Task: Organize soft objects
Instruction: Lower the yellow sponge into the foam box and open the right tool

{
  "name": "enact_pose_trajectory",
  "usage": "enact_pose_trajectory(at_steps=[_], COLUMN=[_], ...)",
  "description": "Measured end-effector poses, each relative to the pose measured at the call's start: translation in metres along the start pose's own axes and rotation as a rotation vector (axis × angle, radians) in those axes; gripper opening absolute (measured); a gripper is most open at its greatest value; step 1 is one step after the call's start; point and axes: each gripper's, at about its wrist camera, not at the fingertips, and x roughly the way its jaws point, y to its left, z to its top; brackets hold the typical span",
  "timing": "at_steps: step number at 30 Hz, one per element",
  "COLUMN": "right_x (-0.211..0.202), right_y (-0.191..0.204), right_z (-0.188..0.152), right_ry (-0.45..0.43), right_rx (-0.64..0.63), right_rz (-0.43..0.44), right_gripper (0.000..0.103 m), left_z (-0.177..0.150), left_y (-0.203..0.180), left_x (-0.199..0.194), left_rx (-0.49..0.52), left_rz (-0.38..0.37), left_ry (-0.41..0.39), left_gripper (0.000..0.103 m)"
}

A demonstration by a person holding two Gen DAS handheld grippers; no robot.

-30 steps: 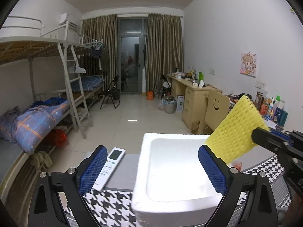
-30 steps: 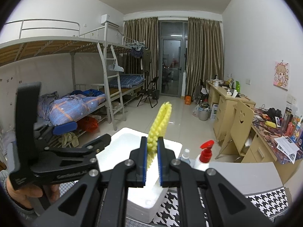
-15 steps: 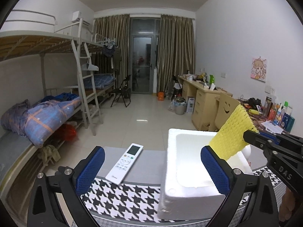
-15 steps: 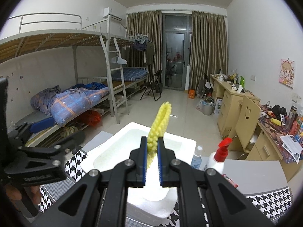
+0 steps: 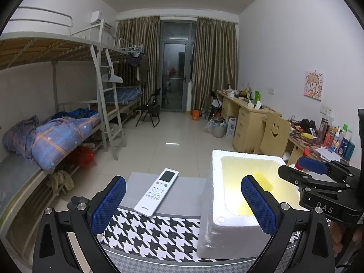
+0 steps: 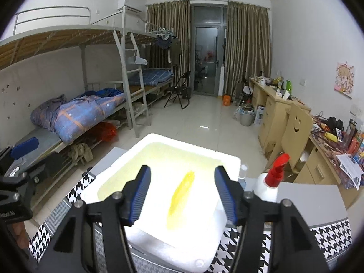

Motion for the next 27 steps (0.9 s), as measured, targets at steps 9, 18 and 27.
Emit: enact_pose_trajectory(at_steps=[9,18,27], right_x=[-0.022,-0.063,-0.098], right_y=[0.002,0.002,0.006], right_z=[0.003,0.003,-0.002], right_ry=[-0.039,-0.1,-0.155], right_rx=[0.005,0.014,0.016], right_rz=[-0.004,-0.01,-0.022], right_gripper=[0.068,0.076,0.086], left_z=[-0.002,-0.001,-0.001], left_y=[-0.003,-0.016,-0.03], left_x=[-0.013,-0.041,-0.072], left_rx=[0.017,0.041,0.066], left_rz=[-0.013,-0.024,-0.047], left_ry=[-0.011,-0.042,-0.07], left_gripper=[0.102,0.102,0.102])
